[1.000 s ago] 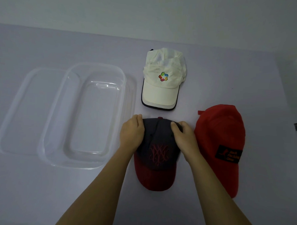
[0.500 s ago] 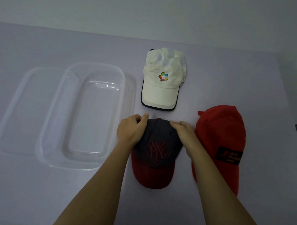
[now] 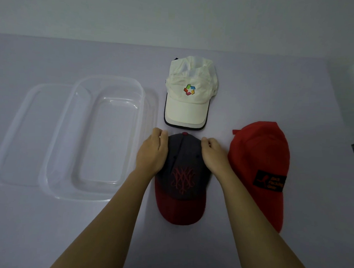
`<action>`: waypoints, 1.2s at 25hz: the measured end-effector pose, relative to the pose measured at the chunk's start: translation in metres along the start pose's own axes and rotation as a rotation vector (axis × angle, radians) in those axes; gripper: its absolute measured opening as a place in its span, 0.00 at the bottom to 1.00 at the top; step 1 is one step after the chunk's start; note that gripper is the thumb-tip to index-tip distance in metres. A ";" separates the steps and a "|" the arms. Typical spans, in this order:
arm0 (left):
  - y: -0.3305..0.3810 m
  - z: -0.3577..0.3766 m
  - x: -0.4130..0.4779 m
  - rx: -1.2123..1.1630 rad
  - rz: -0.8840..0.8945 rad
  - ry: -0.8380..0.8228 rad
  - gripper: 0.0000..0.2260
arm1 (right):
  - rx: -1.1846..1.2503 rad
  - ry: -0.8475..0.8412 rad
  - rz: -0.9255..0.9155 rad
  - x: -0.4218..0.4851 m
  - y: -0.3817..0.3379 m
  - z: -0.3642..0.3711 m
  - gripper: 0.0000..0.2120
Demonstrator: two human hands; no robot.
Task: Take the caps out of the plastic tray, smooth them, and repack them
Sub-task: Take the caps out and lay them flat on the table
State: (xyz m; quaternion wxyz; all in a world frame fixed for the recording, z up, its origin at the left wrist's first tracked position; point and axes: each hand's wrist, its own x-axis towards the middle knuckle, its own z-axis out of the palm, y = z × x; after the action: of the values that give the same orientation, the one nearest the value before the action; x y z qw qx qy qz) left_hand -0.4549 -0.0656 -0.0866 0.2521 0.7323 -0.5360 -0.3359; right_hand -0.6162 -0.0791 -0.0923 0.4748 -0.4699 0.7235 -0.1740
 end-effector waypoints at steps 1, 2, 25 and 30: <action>0.001 -0.001 0.001 -0.016 0.016 0.031 0.14 | 0.005 -0.002 -0.023 -0.001 0.000 -0.002 0.15; 0.002 -0.001 0.001 -0.018 0.024 0.049 0.15 | 0.013 0.004 -0.046 -0.002 -0.001 -0.004 0.15; 0.053 0.151 -0.158 0.279 0.408 -0.434 0.40 | -0.384 0.133 -0.419 -0.100 0.203 -0.111 0.33; 0.056 0.157 -0.156 0.311 0.423 -0.314 0.38 | -0.405 0.210 -0.443 -0.111 0.192 -0.110 0.32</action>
State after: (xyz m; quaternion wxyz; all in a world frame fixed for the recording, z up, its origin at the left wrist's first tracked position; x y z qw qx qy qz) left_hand -0.6405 0.0654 -0.1127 0.1156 0.5735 -0.7539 -0.2989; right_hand -0.7969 0.0886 -0.1141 0.2448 -0.6805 0.6685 -0.1733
